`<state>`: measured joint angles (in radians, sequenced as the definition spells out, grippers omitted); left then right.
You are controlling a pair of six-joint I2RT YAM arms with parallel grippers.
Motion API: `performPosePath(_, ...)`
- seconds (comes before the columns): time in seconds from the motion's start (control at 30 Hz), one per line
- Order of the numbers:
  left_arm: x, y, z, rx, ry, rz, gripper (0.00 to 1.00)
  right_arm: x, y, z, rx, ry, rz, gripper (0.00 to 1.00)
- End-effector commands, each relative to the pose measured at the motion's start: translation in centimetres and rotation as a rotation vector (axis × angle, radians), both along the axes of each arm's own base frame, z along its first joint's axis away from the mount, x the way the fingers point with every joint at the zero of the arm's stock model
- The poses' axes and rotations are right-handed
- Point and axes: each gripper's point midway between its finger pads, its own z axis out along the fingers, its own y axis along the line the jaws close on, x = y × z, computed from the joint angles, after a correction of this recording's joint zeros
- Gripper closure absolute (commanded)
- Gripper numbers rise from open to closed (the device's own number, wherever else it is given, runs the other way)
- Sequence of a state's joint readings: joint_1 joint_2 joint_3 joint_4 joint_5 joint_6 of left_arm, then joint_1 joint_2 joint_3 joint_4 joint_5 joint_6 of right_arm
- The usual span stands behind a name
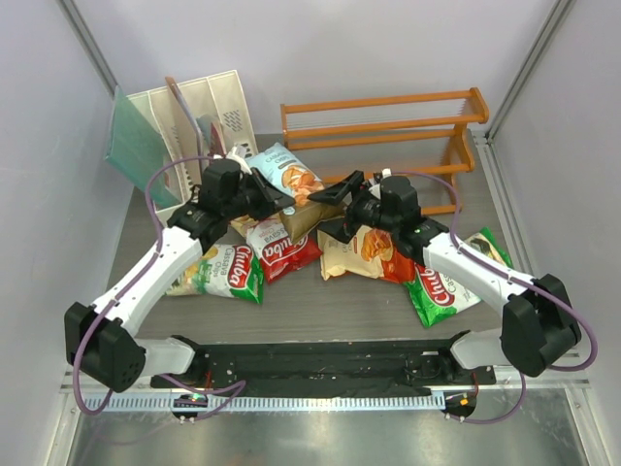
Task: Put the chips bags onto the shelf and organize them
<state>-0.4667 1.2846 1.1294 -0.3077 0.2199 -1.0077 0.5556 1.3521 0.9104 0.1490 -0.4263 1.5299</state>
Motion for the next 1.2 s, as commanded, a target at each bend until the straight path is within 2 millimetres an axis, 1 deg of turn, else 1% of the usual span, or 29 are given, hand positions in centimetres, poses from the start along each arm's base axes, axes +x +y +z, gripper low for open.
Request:
performPosePath(0.0, -1.3, -1.1, 4.3, -0.115, -0.026, -0.073, 1.0, -0.7, 0.5, 2.2, -0.004, -0.147, 0.057, 0.11)
performPosePath(0.07, -1.5, -0.9, 4.6, -0.118, -0.028, -0.066, 1.0, -0.6, 0.7, 1.4, -0.029, -0.134, 0.077, 0.11)
performPosePath(0.1, -1.5, -0.7, 4.6, -0.114, -0.029, -0.059, 1.0, -0.6, 0.8, 1.5, -0.036, -0.137, 0.084, 0.11)
performPosePath(0.13, -1.4, -0.3, 4.9, -0.108, -0.041, -0.046, 1.0, -0.7, 0.9, 1.3, -0.057, -0.148, 0.096, 0.11)
performPosePath(0.17, -1.5, -0.2, 4.8, -0.101, -0.037, -0.041, 1.0, -1.0, 0.8, 0.5, -0.09, -0.119, 0.11, 0.11)
performPosePath(0.2, -1.4, 0.0, 4.9, -0.098, -0.04, -0.035, 1.0, -1.0, 0.9, 0.7, -0.106, -0.126, 0.125, 0.11)
performPosePath(0.23, -1.2, 0.2, 4.9, -0.094, -0.042, -0.031, 1.0, -1.1, 0.9, 0.3, -0.128, -0.134, 0.143, 0.11)
performPosePath(0.27, -1.2, 0.4, 5.0, -0.092, -0.04, -0.025, 1.0, -1.5, 0.8, -0.4, -0.151, -0.108, 0.163, 0.11)
performPosePath(0.37, -0.9, 0.8, 5.1, -0.087, -0.045, -0.012, 1.0, -1.7, 0.7, -0.7, -0.166, -0.094, 0.173, 0.11)
performPosePath(0.5, -0.7, 1.3, 5.7, -0.067, -0.058, -0.001, 1.0, -2.7, 0.5, -1.2, -0.206, -0.053, 0.242, 0.11)
performPosePath(0.57, -0.8, 1.4, 5.8, -0.068, -0.058, 0.003, 1.0, -2.8, -0.2, -1.3, -0.233, -0.059, 0.228, 0.11)
performPosePath(0.7, -1.5, 0.9, 5.2, -0.116, -0.025, -0.017, 1.0, -1.8, -0.6, -2.2, -0.255, -0.066, 0.2, 0.11)
performPosePath(0.73, -1.5, 0.8, 5.0, -0.122, -0.016, -0.02, 1.0, -1.3, -0.3, -1.6, -0.23, -0.096, 0.19, 0.11)
performPosePath(0.77, -1.8, 0.7, 4.9, -0.13, -0.01, -0.028, 1.0, -1.3, -0.2, -2.3, -0.205, -0.066, 0.173, 0.11)
performPosePath(0.8, -2.0, 0.6, 4.7, -0.138, -0.005, -0.031, 1.0, -1.1, -0.1, -2.1, -0.172, -0.069, 0.157, 0.11)
performPosePath(0.83, -2.1, 0.6, 4.8, -0.142, -0.005, -0.033, 1.0, -0.5, 0.4, -0.6, -0.11, -0.136, 0.139, 0.11)
performPosePath(0.87, -2.2, 0.7, 4.8, -0.143, -0.001, -0.034, 1.0, -0.6, 0.4, -1.6, -0.097, -0.112, 0.134, 0.11)
performPosePath(0.9, -2.2, 0.7, 5.0, -0.143, -0.003, -0.034, 1.0, -0.4, 0.5, -1.9, -0.087, -0.094, 0.131, 0.11)
performPosePath(0.97, -2.3, 0.7, 4.9, -0.139, 0.009, -0.034, 1.0, -0.2, 0.7, -2.0, -0.098, -0.103, 0.133, 0.11)
performPosePath(1.03, -2.3, 0.1, 4.9, -0.154, 0.039, -0.056, 1.0, -0.2, 0.7, -2.0, -0.127, -0.128, 0.132, 0.11)
performPosePath(1.07, -2.4, -0.1, 4.8, -0.16, 0.053, -0.068, 1.0, 0.3, 0.5, -1.7, -0.134, -0.145, 0.112, 0.11)
performPosePath(1.13, -2.8, -0.8, 4.8, -0.182, 0.08, -0.105, 1.0, 0.5, 0.4, -1.3, -0.14, -0.169, 0.095, 0.11)
performPosePath(1.17, -2.8, -0.8, 4.9, -0.183, 0.081, -0.106, 1.0, 0.9, 0.2, -1.3, -0.149, -0.176, 0.072, 0.11)
